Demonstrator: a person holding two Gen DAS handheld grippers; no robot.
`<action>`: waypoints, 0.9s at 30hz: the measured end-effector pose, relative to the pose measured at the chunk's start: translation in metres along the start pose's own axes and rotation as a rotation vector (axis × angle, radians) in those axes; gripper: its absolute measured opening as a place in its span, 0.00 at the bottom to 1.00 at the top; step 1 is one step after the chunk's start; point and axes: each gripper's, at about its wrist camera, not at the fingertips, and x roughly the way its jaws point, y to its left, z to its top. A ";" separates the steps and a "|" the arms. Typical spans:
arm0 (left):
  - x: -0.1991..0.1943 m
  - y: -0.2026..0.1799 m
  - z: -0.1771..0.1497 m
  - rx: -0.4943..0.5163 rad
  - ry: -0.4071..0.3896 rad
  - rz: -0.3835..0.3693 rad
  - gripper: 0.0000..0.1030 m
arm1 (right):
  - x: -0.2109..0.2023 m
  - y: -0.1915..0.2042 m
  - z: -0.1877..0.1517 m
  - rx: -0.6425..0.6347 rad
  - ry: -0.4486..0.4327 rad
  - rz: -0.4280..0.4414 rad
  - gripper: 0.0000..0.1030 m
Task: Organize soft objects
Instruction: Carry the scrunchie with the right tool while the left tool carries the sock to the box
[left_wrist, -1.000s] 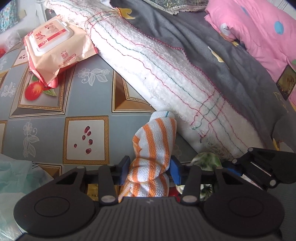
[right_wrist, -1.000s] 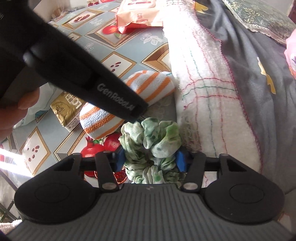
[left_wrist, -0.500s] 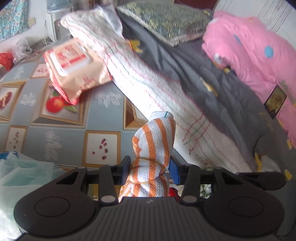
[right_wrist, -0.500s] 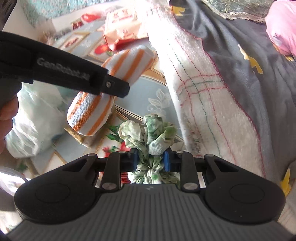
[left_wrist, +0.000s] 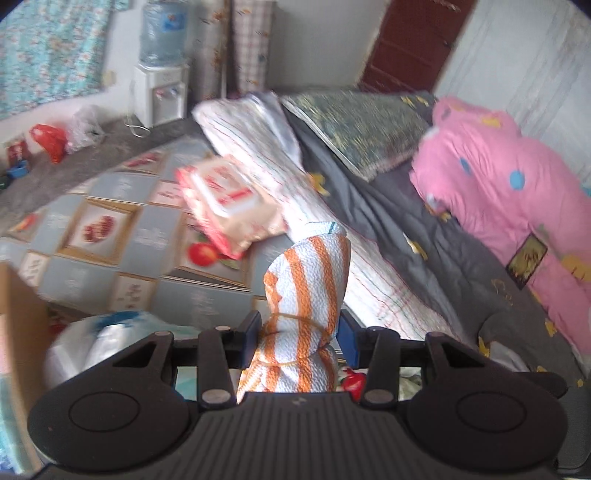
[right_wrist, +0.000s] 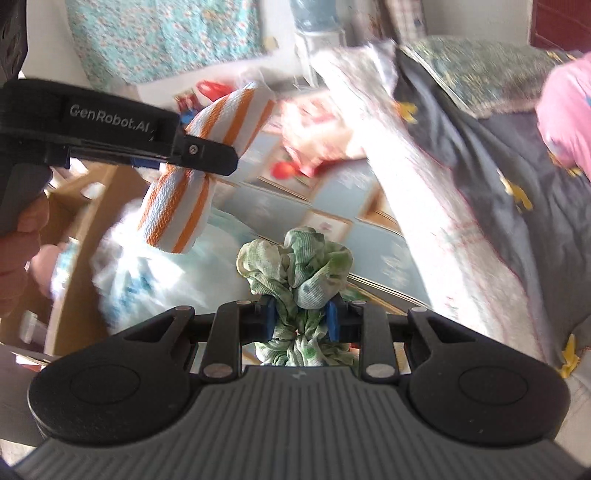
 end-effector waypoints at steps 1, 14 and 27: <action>-0.013 0.009 -0.001 -0.011 -0.012 0.009 0.44 | -0.003 0.010 0.003 -0.001 -0.005 0.015 0.24; -0.166 0.174 -0.060 -0.238 -0.052 0.327 0.44 | 0.014 0.187 0.024 -0.002 0.053 0.362 0.24; -0.171 0.286 -0.170 -0.534 0.142 0.371 0.44 | 0.084 0.326 0.008 -0.131 0.289 0.395 0.25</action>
